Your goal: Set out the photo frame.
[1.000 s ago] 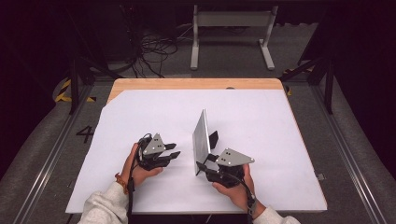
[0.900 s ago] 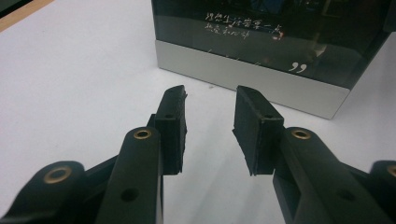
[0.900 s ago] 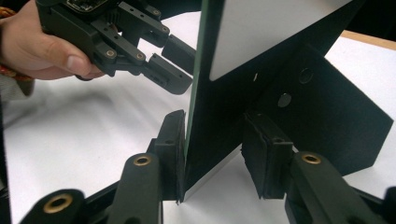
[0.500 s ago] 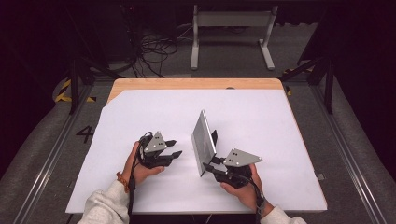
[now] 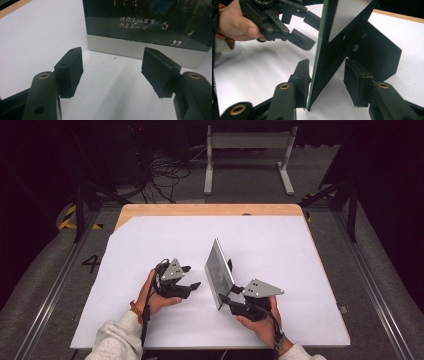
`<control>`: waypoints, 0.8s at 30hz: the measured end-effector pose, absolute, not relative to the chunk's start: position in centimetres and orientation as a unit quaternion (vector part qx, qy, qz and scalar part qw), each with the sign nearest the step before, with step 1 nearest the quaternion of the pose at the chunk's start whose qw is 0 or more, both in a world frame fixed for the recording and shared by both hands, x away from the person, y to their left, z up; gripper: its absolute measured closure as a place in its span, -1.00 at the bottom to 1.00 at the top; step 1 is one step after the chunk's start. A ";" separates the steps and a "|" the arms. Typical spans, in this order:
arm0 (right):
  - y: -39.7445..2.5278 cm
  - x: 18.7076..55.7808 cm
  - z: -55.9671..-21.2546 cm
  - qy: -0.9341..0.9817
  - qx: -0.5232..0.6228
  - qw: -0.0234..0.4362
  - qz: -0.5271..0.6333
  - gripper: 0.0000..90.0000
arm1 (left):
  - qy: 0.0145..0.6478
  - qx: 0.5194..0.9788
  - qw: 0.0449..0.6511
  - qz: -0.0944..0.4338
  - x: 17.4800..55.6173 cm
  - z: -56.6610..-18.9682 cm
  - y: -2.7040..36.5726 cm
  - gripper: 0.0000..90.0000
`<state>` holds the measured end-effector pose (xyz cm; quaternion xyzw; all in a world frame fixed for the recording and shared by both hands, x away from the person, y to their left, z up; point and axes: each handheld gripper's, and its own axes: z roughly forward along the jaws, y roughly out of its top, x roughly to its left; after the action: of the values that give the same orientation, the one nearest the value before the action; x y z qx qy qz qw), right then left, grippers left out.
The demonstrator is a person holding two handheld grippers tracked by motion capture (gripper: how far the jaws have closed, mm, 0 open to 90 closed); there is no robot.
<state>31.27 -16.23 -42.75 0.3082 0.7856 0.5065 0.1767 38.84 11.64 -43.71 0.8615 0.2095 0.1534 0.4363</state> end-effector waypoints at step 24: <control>-17.1 32.1 -43.1 0.805 0.283 0.170 0.493 0.49 | 0.218 0.852 0.450 0.158 39.1 -43.0 11.9 -0.46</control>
<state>32.07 -17.12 -43.09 0.2831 0.8050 0.4928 0.1703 39.09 11.92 -43.02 0.8516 0.2183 0.1582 0.4496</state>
